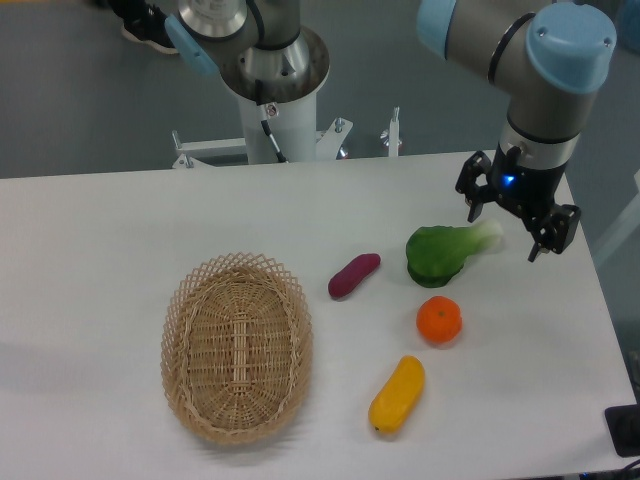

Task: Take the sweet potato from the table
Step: 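Move the gripper from beside the bok choy over the purple sweet potato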

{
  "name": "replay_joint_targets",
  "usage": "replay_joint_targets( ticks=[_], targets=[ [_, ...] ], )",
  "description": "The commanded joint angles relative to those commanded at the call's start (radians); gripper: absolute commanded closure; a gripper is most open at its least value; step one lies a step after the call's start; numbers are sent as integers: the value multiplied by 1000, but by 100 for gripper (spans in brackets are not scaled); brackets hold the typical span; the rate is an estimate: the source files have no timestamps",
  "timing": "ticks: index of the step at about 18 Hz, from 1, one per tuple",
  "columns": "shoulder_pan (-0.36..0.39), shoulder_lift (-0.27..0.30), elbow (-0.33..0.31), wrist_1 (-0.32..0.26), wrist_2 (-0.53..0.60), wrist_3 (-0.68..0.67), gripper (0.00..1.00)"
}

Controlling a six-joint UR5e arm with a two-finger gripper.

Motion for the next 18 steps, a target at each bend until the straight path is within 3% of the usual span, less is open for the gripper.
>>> replay_joint_targets(
  ticks=[8,12,14,18],
  targets=[
    [-8,0,-32,2,-2,-14,0],
    [-14,21,-118,5,-3,-43,0],
    [-32,35,-175,49,-3,-115,0],
    [-100,41,-306,205,6,-210,0]
  ],
)
